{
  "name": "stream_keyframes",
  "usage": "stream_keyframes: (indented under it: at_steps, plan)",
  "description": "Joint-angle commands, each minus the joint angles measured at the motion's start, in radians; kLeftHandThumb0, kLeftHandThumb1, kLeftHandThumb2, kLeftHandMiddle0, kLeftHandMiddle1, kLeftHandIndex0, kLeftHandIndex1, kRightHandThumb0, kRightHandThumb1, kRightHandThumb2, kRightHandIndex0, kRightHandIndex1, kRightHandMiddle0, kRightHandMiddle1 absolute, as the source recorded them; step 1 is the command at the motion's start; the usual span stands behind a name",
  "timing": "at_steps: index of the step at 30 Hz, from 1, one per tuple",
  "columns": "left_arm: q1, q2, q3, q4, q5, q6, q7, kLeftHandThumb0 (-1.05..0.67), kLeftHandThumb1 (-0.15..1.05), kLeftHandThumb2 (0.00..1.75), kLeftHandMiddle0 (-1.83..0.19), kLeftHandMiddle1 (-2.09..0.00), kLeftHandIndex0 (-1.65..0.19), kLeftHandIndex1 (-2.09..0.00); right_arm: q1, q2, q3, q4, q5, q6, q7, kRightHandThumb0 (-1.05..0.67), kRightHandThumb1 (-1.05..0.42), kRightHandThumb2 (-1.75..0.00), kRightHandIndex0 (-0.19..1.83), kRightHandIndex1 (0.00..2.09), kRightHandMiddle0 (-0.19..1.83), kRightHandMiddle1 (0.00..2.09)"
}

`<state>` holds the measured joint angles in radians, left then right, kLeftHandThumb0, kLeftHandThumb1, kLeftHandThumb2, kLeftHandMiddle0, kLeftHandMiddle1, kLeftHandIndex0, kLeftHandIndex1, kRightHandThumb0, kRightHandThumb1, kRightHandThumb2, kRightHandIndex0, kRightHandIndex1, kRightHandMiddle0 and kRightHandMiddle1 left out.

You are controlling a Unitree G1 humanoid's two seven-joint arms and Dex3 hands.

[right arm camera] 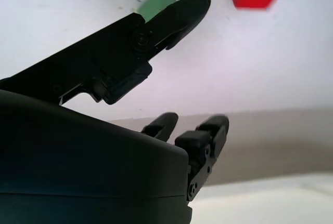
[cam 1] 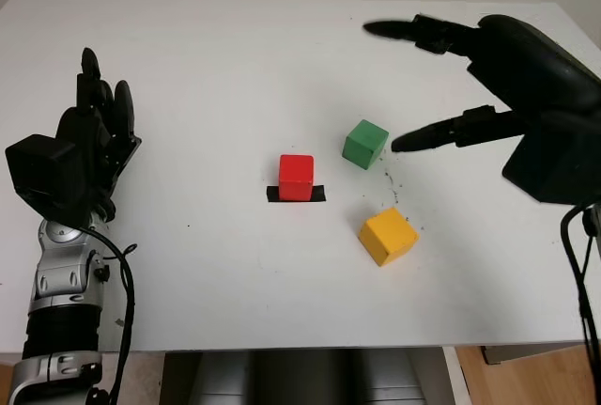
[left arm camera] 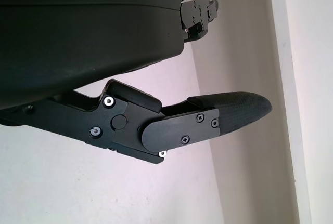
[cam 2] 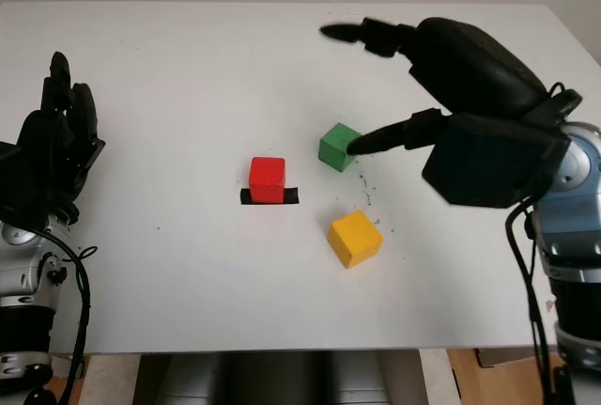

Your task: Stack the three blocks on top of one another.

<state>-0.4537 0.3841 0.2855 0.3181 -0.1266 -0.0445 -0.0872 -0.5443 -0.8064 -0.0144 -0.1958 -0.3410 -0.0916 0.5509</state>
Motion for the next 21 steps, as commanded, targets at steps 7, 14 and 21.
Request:
stream_keyframes:
  at_steps: [7, 14, 21]
  plan:
    - [-0.009, 0.002, -0.008, -0.004, 0.007, 0.004, -0.005, -0.78, 1.05, 0.64, 0.19, 0.00, 0.19, 0.00, 0.051, -0.125, -0.004, -0.119, -0.014, -0.013, 0.161, -0.67, -0.79, -0.06, 0.24, 0.14, 0.50, 0.04]
    - [0.002, 0.000, -0.012, -0.013, 0.014, 0.006, -0.009, -0.79, 1.05, 0.63, 0.19, 0.00, 0.19, 0.00, 0.127, -0.162, -0.001, -0.217, -0.023, -0.040, 0.226, -0.77, -0.82, -0.06, 0.19, 0.07, 0.44, 0.03]
    - [0.004, 0.005, -0.015, -0.011, 0.015, 0.004, -0.017, -0.81, 1.05, 0.62, 0.19, 0.00, 0.19, 0.00, 0.198, -0.145, 0.027, -0.265, -0.074, -0.076, 0.216, -0.80, -0.80, -0.05, 0.17, 0.06, 0.45, 0.05]
